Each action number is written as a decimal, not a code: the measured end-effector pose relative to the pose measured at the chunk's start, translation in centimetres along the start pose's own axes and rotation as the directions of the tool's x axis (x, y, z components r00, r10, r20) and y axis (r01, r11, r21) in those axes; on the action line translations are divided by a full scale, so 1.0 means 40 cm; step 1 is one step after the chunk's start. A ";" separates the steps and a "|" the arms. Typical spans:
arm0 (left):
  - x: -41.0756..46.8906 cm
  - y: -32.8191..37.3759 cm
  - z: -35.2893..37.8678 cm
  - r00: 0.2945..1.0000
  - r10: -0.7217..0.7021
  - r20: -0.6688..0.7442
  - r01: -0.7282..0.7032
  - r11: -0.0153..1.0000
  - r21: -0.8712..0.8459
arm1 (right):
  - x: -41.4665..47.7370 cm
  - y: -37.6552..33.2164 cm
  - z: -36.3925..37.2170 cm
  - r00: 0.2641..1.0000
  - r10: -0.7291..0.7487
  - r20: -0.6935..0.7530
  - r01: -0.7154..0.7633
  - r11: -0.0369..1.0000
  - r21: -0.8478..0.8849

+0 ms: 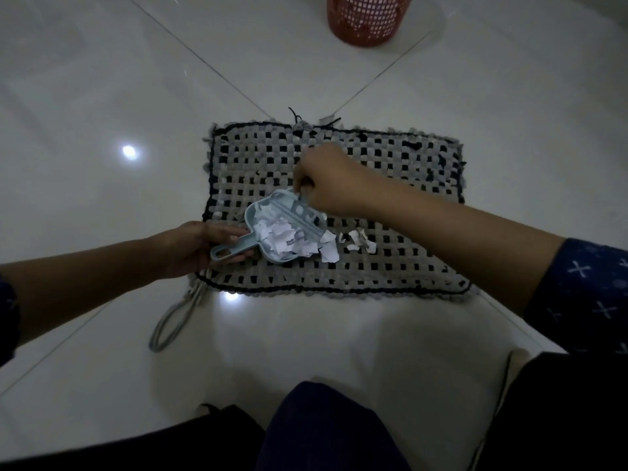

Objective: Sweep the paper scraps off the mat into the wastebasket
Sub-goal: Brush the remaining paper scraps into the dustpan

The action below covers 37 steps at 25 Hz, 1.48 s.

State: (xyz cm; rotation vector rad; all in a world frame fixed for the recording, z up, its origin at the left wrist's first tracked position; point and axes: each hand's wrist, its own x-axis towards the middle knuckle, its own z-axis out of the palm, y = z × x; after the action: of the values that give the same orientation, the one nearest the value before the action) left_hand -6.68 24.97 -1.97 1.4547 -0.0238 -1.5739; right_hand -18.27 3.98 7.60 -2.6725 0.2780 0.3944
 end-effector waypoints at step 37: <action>-0.047 -0.009 -0.043 0.988 0.130 -0.084 -0.101 0.952 0.288 | -0.032 0.121 -0.144 0.887 -0.177 0.427 0.309 0.915 -0.261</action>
State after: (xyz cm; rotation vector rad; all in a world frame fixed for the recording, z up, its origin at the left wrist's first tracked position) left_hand -5.87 27.28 -1.25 1.7220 -0.2801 -1.4408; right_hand -19.38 -2.64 11.18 -2.8039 -0.2743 0.9528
